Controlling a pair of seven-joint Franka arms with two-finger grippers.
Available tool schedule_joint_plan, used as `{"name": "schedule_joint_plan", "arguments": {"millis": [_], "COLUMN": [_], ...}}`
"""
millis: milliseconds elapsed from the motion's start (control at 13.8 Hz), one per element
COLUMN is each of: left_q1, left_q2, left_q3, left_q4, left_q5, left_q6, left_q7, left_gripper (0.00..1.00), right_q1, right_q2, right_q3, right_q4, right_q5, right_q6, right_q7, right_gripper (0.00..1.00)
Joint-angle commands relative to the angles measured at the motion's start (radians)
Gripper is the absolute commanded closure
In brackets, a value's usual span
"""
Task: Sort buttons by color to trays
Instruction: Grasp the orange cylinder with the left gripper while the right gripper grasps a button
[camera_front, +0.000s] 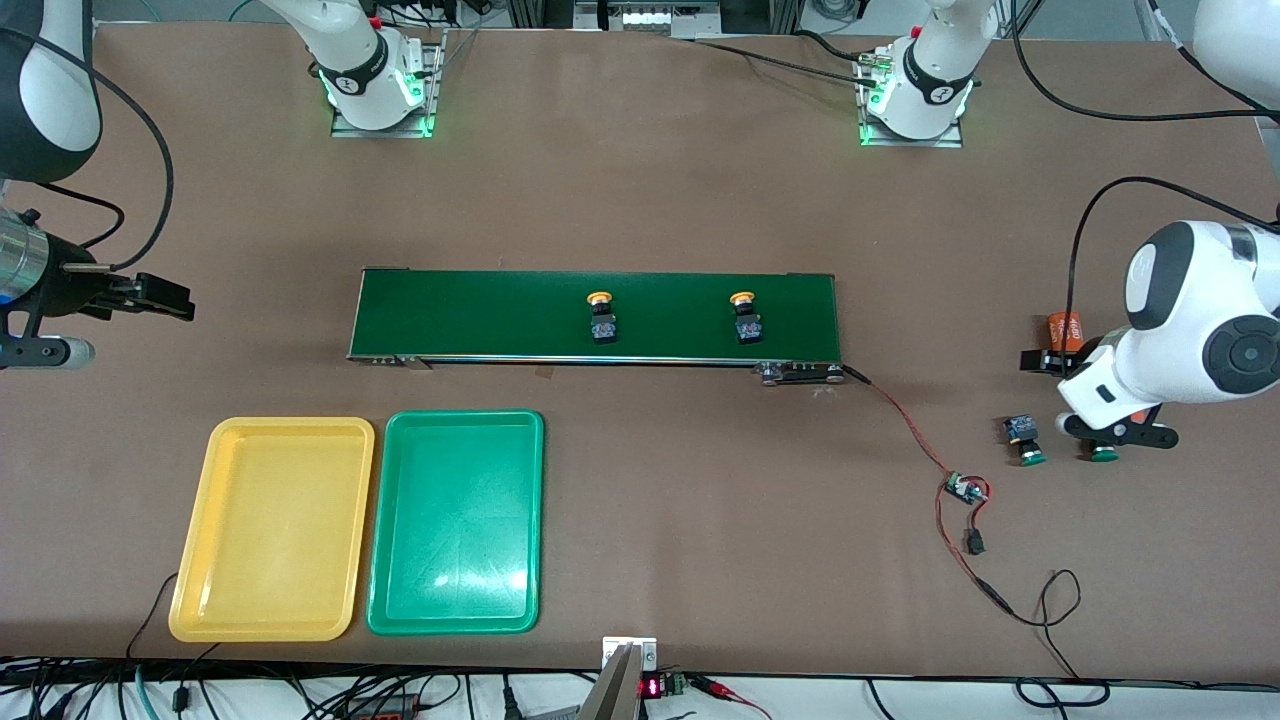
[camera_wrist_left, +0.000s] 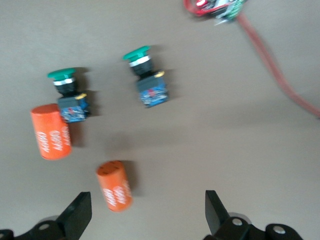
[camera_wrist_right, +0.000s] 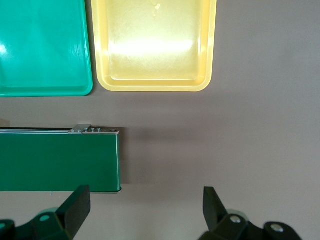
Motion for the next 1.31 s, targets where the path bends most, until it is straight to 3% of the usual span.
{"name": "schedule_joint_plan", "arguments": {"millis": [0, 145, 363, 872, 944, 1162, 1235], "left_q1": [-0.056, -0.055, -0.046, -0.046, -0.046, -0.044, -0.044], "left_q2": [-0.085, -0.082, -0.079, -0.020, -0.010, -0.013, -0.021], "left_q3": [0.187, 0.256, 0.288, 0.342, 0.344, 0.344, 0.344], "left_q4": [-0.192, -0.275, -0.366, -0.436, -0.438, -0.436, -0.436], "left_q5": [-0.031, -0.032, -0.138, -0.181, -0.181, -0.181, -0.180], "left_q6": [0.210, 0.360, 0.411, 0.543, 0.547, 0.536, 0.530], "left_q7": [0.162, 0.239, 0.240, 0.250, 0.250, 0.248, 0.251], "left_gripper": [0.00, 0.00, 0.00, 0.03, 0.14, 0.65, 0.73], "right_q1": [-0.007, -0.004, 0.007, 0.059, 0.081, 0.136, 0.154], "right_q2": [-0.012, -0.012, -0.006, 0.049, 0.054, 0.054, 0.054], "right_q3": [-0.001, 0.001, 0.002, 0.005, 0.005, 0.005, 0.005], "right_q4": [-0.020, -0.019, -0.022, -0.028, -0.036, -0.091, -0.111], "right_q5": [0.012, 0.013, 0.015, 0.038, 0.041, 0.042, 0.044], "right_q6": [0.004, 0.040, 0.070, 0.078, 0.075, 0.153, 0.170], "right_q7": [0.011, 0.043, 0.045, 0.042, 0.045, 0.097, 0.099], "right_gripper": [0.00, 0.00, 0.00, 0.00, 0.00, 0.00, 0.00]}}
